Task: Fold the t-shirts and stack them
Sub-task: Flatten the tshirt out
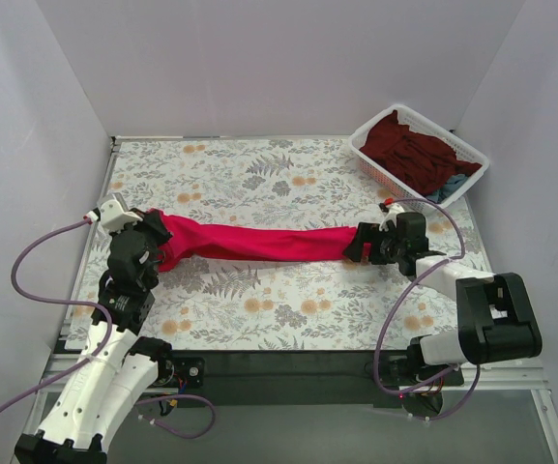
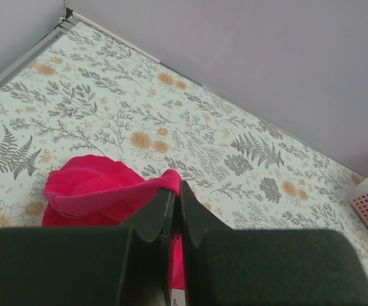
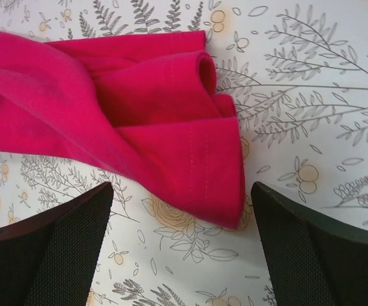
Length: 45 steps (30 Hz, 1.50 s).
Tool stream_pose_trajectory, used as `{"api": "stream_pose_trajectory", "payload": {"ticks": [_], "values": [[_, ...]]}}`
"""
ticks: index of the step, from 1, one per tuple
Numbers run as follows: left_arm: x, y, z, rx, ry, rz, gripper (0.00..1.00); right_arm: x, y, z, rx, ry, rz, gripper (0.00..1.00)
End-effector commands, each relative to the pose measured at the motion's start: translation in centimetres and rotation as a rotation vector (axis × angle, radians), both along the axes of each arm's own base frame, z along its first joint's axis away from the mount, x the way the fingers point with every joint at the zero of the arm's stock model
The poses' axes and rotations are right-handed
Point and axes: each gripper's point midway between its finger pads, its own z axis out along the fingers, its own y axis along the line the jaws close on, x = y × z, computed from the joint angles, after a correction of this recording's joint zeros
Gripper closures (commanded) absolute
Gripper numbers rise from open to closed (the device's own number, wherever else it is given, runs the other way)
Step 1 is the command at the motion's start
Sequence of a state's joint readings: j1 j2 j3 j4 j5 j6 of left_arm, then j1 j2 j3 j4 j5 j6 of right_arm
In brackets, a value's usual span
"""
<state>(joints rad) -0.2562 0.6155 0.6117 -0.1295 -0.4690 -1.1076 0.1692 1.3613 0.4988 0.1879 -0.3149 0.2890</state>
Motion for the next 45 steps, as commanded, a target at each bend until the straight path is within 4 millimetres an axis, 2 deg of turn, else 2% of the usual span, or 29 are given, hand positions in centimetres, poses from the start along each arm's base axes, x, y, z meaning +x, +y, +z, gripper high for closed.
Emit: {"api": "stream_pose_trajectory", "payload": {"ticks": [1, 3, 6, 7, 9, 11, 12, 13, 14, 16, 17, 20, 21, 22, 23, 24, 25, 28, 30, 32, 33, 34, 36, 38, 43, 45], "values": [[-0.2, 1.0, 0.2, 0.023, -0.015, 0.043, 1.00, 1.5, 1.3, 1.1, 0.057, -0.102, 0.071, 0.05], [-0.3, 1.0, 0.2, 0.024, -0.014, 0.046, 1.00, 1.5, 1.7, 0.8, 0.071, -0.109, 0.097, 0.05], [-0.3, 1.1, 0.4, 0.023, -0.018, 0.051, 1.00, 0.7, 2.7, 0.9, 0.121, -0.085, 0.144, 0.12], [-0.3, 1.2, 0.5, 0.023, -0.018, 0.052, 1.00, 0.4, 3.1, 1.3, 0.149, -0.082, 0.164, 0.19], [-0.5, 1.3, 1.5, 0.021, -0.026, 0.060, 1.00, -0.1, 3.6, 2.3, 0.194, -0.044, 0.153, 0.24], [-0.6, 1.6, 2.3, 0.034, -0.025, 0.070, 1.00, 0.9, 3.5, 4.8, 0.228, -0.022, 0.129, 0.25], [-0.7, 1.9, 3.5, 0.052, -0.041, 0.083, 1.00, 1.1, 3.4, 5.8, 0.246, 0.002, 0.109, 0.25], [-0.4, 2.0, 3.9, 0.064, -0.034, 0.090, 1.00, 0.4, 3.3, 6.0, 0.263, 0.074, 0.109, 0.25], [-0.3, 2.2, 4.1, 0.077, -0.026, 0.100, 1.00, 2.4, 3.1, 8.8, 0.278, 0.030, 0.104, 0.25], [0.7, 2.1, 4.6, 0.098, -0.002, 0.104, 1.00, 3.4, 3.2, 10.4, 0.324, 0.054, 0.112, 0.27], [1.2, 1.9, 4.2, 0.101, 0.020, 0.100, 1.00, 5.2, 3.0, 12.6, 0.336, 0.005, 0.110, 0.27], [3.7, 0.8, 2.9, 0.097, 0.077, 0.065, 1.00, 8.2, 2.8, 12.9, 0.347, 0.018, 0.081, 0.27], [4.8, 0.6, 1.4, 0.104, 0.128, 0.055, 1.00, 9.9, 2.8, 12.9, 0.349, 0.020, 0.073, 0.27], [5.5, 0.1, 1.3, 0.088, 0.139, 0.031, 1.00, 10.8, 2.5, 12.5, 0.334, 0.023, 0.048, 0.26], [6.1, 0.6, 0.8, 0.084, 0.159, 0.041, 1.00, 11.6, 2.3, 12.3, 0.323, 0.019, 0.034, 0.26], [6.9, 0.6, -0.4, 0.083, 0.197, 0.037, 1.00, 12.6, 2.2, 11.9, 0.306, 0.018, 0.025, 0.25], [7.3, 0.6, -0.9, 0.080, 0.212, 0.036, 1.00, 13.1, 1.8, 11.7, 0.277, 0.010, 0.009, 0.25], [8.2, 0.9, -2.8, 0.060, 0.264, 0.033, 1.00, 12.7, 0.7, 10.7, 0.172, 0.002, -0.008, 0.25], [8.3, 0.9, -4.3, 0.040, 0.296, 0.020, 1.00, 11.4, 0.3, 10.5, 0.135, -0.013, -0.001, 0.25], [8.2, 0.9, -4.8, 0.029, 0.300, 0.012, 1.00, 9.2, -0.4, 8.2, 0.093, 0.028, -0.015, 0.25], [8.0, 0.8, -5.3, 0.024, 0.307, 0.003, 1.00, 8.5, -0.9, 8.5, 0.065, 0.002, -0.021, 0.24], [7.9, 0.9, -5.3, 0.020, 0.303, 0.001, 1.00, 6.5, -1.2, 6.4, 0.055, 0.055, -0.028, 0.24], [7.7, 0.9, -5.4, 0.021, 0.301, -0.002, 1.00, 5.0, -1.3, 5.8, 0.045, 0.056, -0.015, 0.23], [7.6, 0.9, -5.3, 0.025, 0.297, -0.003, 1.00, 3.3, -1.4, 4.0, 0.041, 0.088, -0.009, 0.23], [7.3, 1.0, -5.2, 0.027, 0.292, -0.003, 1.00, 1.7, -0.4, 2.2, 0.094, 0.103, 0.030, 0.23], [7.2, 1.1, -5.1, 0.030, 0.287, 0.003, 1.00, 1.7, -0.1, 1.6, 0.111, 0.093, 0.044, 0.24]]}}
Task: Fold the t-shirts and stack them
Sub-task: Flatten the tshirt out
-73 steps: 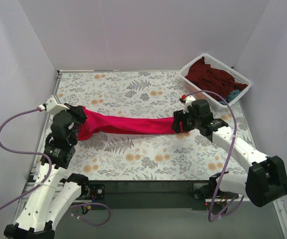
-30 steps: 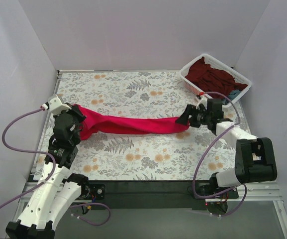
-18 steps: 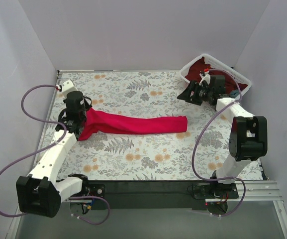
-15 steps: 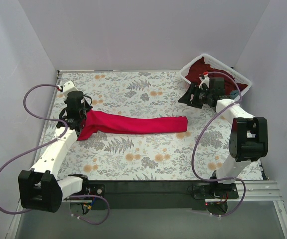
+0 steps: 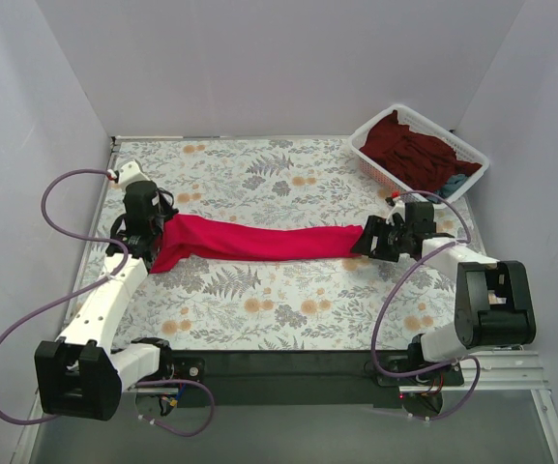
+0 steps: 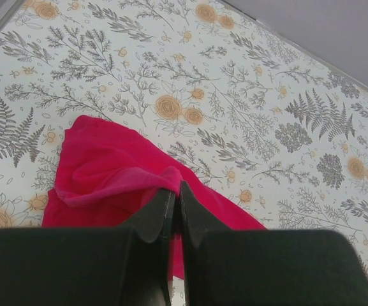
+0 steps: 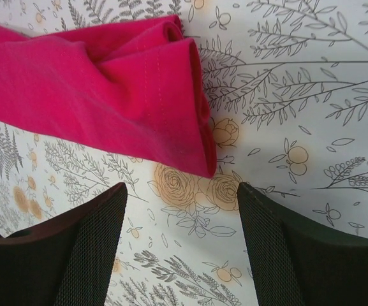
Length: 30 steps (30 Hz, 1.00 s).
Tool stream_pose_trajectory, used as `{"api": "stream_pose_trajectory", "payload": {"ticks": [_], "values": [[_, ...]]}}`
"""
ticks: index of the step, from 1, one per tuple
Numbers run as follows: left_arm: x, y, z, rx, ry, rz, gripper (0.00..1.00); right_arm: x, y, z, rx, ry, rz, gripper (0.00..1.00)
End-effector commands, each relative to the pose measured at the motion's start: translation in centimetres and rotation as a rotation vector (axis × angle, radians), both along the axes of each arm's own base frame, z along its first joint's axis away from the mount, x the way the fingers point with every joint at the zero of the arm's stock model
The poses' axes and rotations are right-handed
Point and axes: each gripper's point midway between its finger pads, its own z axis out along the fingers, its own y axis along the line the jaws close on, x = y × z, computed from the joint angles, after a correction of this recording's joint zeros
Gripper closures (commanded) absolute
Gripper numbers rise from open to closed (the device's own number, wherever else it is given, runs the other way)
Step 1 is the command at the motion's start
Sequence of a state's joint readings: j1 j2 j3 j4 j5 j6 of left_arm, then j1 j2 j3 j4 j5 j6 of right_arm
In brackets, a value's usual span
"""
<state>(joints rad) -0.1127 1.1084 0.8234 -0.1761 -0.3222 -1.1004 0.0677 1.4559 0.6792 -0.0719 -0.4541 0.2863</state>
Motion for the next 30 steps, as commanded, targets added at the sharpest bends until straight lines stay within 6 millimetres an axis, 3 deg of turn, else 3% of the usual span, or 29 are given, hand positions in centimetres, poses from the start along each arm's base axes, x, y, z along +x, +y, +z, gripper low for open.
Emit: {"api": "stream_pose_trajectory", "payload": {"ticks": [1, 11, 14, 16, 19, 20, 21, 22, 23, 25, 26, 27, 28, 30], "values": [[-0.5, 0.5, 1.0, 0.006, -0.039, 0.011, 1.00, 1.1, 1.0, 0.5, 0.040, -0.091, 0.046, 0.24], [-0.7, 1.2, 1.2, 0.025, -0.043, 0.037, 1.00, 1.4, 2.5, -2.7, 0.052, -0.072, 0.088, 0.28], [-0.7, 1.3, 1.3, 0.028, -0.048, 0.039, 1.00, 1.5, 2.6, -3.7, 0.047, -0.060, 0.091, 0.35], [-0.9, 1.6, 1.4, 0.043, -0.049, 0.048, 1.00, 1.1, 2.9, -3.6, 0.062, -0.057, 0.102, 0.52], [-1.4, 2.6, 2.1, 0.078, -0.047, 0.088, 1.00, 0.0, 3.0, -2.1, 0.079, -0.041, 0.094, 0.74], [-1.7, 2.9, 2.8, 0.083, -0.057, 0.101, 1.00, 0.3, 3.0, -0.4, 0.077, -0.067, 0.093, 0.79], [-2.1, 3.4, 3.7, 0.095, -0.056, 0.126, 1.00, 0.1, 2.8, 0.2, 0.063, -0.062, 0.095, 0.89], [-2.5, 3.6, 4.3, 0.096, -0.064, 0.137, 1.00, -1.2, 2.5, 0.9, 0.052, -0.009, 0.094, 0.94], [-3.0, 3.8, 5.4, 0.098, -0.084, 0.148, 1.00, -1.0, 2.5, 2.1, 0.047, -0.021, 0.092, 0.99], [-4.1, 4.3, 6.9, 0.101, -0.090, 0.176, 1.00, -1.7, 2.0, 4.0, 0.026, -0.035, 0.086, 0.99], [-4.9, 4.5, 8.1, 0.098, -0.115, 0.182, 1.00, -3.0, 1.7, 4.1, 0.017, 0.009, 0.083, 0.99], [-5.7, 4.6, 8.1, 0.102, -0.093, 0.185, 1.00, -3.5, 1.5, 4.6, 0.009, 0.011, 0.079, 0.99], [-6.6, 4.7, 9.9, 0.096, -0.132, 0.189, 1.00, -4.0, 1.5, 5.7, 0.007, -0.016, 0.084, 0.99], [-7.7, 4.7, 10.4, 0.095, -0.123, 0.178, 1.00, -6.1, 1.4, 5.9, 0.013, 0.041, 0.096, 0.99]]}}
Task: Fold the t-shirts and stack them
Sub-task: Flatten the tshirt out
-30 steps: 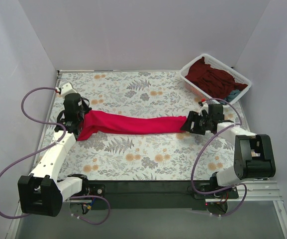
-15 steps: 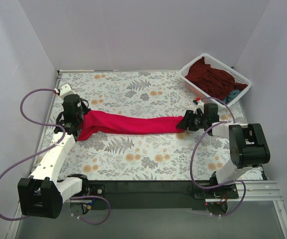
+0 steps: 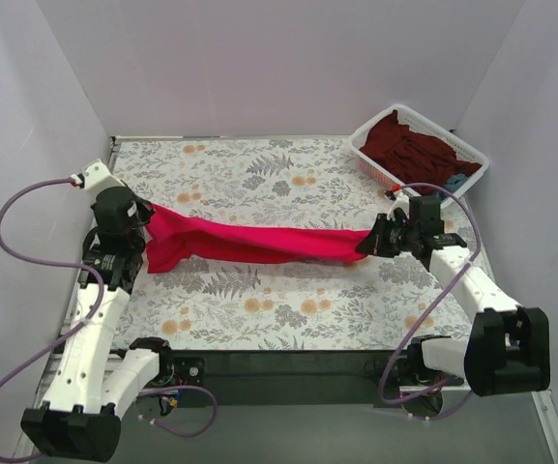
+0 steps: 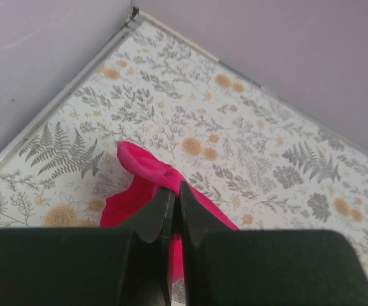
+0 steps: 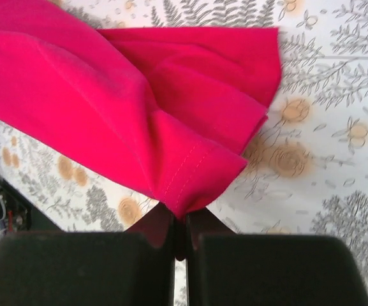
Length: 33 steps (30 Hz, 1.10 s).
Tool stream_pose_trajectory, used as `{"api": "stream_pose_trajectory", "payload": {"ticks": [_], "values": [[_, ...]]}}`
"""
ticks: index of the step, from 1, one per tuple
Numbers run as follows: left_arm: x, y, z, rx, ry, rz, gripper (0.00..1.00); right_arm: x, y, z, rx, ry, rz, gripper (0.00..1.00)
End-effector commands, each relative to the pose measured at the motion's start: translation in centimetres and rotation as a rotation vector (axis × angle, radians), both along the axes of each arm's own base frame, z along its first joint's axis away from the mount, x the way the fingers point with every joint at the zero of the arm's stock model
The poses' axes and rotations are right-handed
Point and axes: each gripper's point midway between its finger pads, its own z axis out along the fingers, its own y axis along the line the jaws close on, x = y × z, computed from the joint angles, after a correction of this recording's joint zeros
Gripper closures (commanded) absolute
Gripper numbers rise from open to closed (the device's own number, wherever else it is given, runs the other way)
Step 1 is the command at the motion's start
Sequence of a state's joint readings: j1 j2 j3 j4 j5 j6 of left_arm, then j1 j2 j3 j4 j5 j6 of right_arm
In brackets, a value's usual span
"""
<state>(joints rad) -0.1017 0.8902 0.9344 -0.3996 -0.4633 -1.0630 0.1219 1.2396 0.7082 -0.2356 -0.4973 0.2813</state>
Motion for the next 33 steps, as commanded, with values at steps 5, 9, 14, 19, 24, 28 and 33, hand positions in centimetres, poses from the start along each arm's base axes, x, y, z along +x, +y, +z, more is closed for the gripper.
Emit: {"api": "stream_pose_trajectory", "payload": {"ticks": [5, 9, 14, 19, 24, 28, 33], "values": [[-4.6, -0.2, 6.5, -0.017, -0.107, -0.042, 1.00, -6.6, -0.8, 2.7, -0.024, 0.085, 0.031, 0.96], [-3.5, -1.3, 4.7, -0.019, -0.061, -0.109, 1.00, -6.1, -1.3, 3.6, -0.062, 0.072, 0.030, 0.89], [0.6, -1.7, -1.8, -0.016, 0.103, -0.102, 1.00, -1.7, -1.7, 2.1, -0.114, 0.103, -0.010, 0.82], [5.7, -2.1, -6.2, -0.035, 0.186, -0.078, 1.00, 4.5, -1.7, 0.7, -0.138, 0.135, -0.075, 0.78], [8.2, -1.9, -9.2, -0.057, 0.258, -0.077, 1.00, 10.7, -2.8, 1.5, -0.218, 0.088, -0.154, 0.67], [8.1, -0.4, -10.2, -0.083, 0.259, -0.055, 1.00, 11.5, -3.4, 2.6, -0.246, 0.034, -0.176, 0.54], [7.3, -0.4, -10.4, -0.100, 0.247, -0.070, 1.00, 7.9, -2.7, 2.6, -0.252, -0.003, -0.125, 0.38]]}}
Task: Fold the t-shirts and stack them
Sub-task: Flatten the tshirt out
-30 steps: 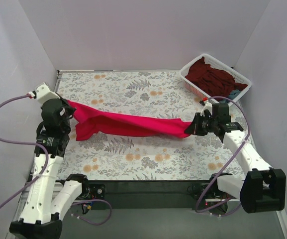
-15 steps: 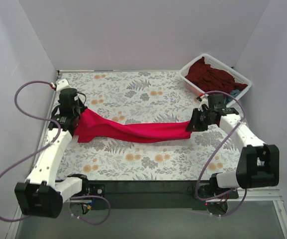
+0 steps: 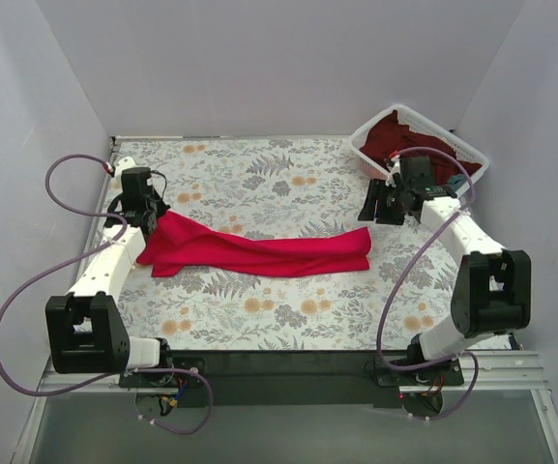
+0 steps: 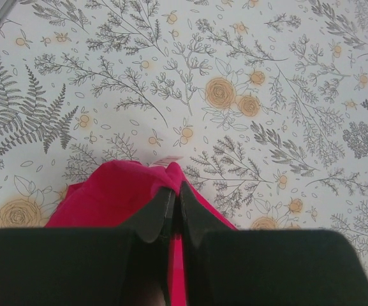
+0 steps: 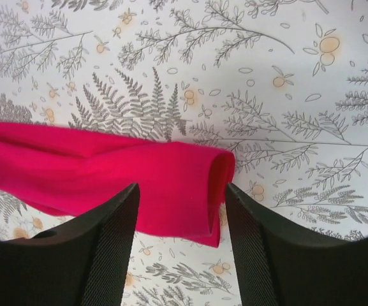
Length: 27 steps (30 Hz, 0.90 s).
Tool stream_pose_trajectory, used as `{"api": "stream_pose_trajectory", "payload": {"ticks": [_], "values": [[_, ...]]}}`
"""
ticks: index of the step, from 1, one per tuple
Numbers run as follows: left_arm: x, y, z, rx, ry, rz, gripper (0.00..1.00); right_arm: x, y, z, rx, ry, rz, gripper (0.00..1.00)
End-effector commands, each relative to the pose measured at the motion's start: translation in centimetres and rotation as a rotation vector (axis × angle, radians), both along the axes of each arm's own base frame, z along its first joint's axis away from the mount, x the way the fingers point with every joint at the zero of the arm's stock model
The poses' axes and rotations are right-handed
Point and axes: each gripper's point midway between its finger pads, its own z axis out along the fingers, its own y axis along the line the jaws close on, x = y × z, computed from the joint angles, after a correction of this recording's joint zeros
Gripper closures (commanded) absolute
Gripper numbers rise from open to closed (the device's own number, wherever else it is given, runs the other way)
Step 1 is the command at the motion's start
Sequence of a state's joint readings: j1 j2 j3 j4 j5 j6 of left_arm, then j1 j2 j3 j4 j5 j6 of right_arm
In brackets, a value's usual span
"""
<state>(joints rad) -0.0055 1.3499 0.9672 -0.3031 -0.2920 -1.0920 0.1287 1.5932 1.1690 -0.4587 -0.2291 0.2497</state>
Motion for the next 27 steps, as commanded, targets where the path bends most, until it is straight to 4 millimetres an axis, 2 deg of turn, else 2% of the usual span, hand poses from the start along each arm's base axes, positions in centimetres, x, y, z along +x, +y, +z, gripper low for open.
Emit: {"api": "stream_pose_trajectory", "payload": {"ticks": [1, 4, 6, 7, 8, 11, 13, 17, 24, 25, 26, 27], "values": [[0.0, -0.5, 1.8, -0.022, -0.078, -0.022, 1.00, -2.9, 0.2, -0.2, -0.019, -0.041, 0.029, 0.36], [-0.3, -0.6, 2.3, -0.022, -0.091, -0.032, 1.00, -5.4, -0.3, -1.5, -0.022, -0.053, 0.019, 0.37], [-0.7, -0.6, 2.2, -0.022, -0.093, -0.032, 1.00, -6.5, -0.7, -1.9, -0.034, -0.072, 0.021, 0.42], [-0.8, -0.6, 2.4, -0.022, -0.100, -0.034, 1.00, -6.9, -0.7, -1.3, -0.029, -0.104, 0.023, 0.44], [-0.9, -0.6, 2.6, -0.022, -0.106, -0.036, 1.00, -7.8, -0.7, -2.1, -0.025, -0.090, 0.027, 0.49], [-0.9, -0.8, 2.9, -0.027, -0.117, -0.044, 1.00, -8.9, 0.6, -2.2, 0.036, -0.086, 0.085, 0.55], [-0.9, -0.7, 3.0, -0.025, -0.118, -0.043, 1.00, -8.7, 1.1, -2.6, 0.050, -0.077, 0.095, 0.58], [-1.1, -0.4, 2.9, -0.010, -0.114, -0.029, 1.00, -6.9, 2.1, -2.9, 0.071, -0.075, 0.105, 0.62], [-1.2, 0.1, 3.0, 0.009, -0.115, -0.014, 1.00, -1.4, 2.9, -3.7, 0.065, -0.064, 0.086, 0.66], [-1.3, 1.2, 3.0, 0.010, -0.116, 0.015, 1.00, -0.1, 3.1, -2.8, 0.066, -0.090, 0.083, 0.66], [-1.3, 1.2, 2.9, 0.007, -0.113, 0.017, 1.00, 0.6, 3.2, -2.5, 0.065, -0.097, 0.080, 0.66], [-1.4, 1.4, 2.9, 0.005, -0.111, 0.021, 1.00, 1.1, 3.2, -3.1, 0.061, -0.083, 0.078, 0.66]]}}
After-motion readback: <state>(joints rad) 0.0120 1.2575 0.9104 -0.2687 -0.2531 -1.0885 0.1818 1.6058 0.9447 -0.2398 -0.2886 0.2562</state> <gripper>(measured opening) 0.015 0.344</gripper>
